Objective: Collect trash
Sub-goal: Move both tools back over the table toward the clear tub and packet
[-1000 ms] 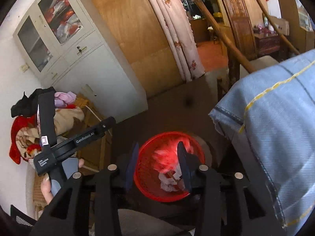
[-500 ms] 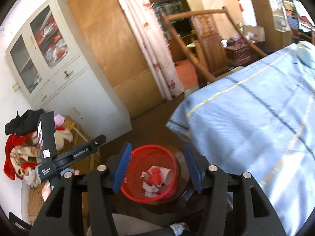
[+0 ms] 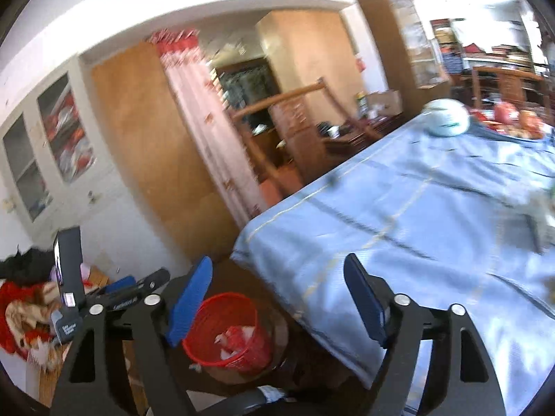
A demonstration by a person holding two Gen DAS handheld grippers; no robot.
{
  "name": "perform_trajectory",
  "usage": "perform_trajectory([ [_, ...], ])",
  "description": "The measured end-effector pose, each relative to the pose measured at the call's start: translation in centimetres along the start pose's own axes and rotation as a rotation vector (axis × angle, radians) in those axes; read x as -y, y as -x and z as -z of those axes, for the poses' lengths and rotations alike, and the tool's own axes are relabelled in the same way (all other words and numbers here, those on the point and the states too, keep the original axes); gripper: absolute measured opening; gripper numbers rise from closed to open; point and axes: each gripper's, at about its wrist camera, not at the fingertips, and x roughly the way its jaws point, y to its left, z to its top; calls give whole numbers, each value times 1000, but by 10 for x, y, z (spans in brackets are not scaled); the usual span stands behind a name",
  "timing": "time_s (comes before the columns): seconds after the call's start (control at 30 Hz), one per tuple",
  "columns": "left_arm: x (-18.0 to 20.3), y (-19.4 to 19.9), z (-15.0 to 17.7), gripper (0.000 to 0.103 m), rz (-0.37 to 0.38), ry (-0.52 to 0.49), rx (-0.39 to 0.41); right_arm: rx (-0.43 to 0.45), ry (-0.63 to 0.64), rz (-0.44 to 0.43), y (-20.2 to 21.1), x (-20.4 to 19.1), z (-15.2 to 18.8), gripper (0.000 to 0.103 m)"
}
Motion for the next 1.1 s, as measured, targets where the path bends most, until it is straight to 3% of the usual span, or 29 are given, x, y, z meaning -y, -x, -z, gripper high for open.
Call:
perform_trajectory([
  [0.23,59,-2,9,96,139,-108,-63,143,-90,191,76,67,11,88],
  [0.43,135,-15,10,96,260,-266,-108,223,-207,396,132,138,25,90],
  [0.6,215,-33,9,96,372,-394,-155,256,-260,565,156,183,37,93],
  [0.77,291,-50,4,96,431,-505,-165,271,-274,690,168,218,37,95],
  [0.9,346,-71,-6,96,429,-569,-176,266,-286,731,172,236,36,96],
  [1.1,417,-103,-30,96,523,-561,-250,223,-323,706,161,254,36,96],
])
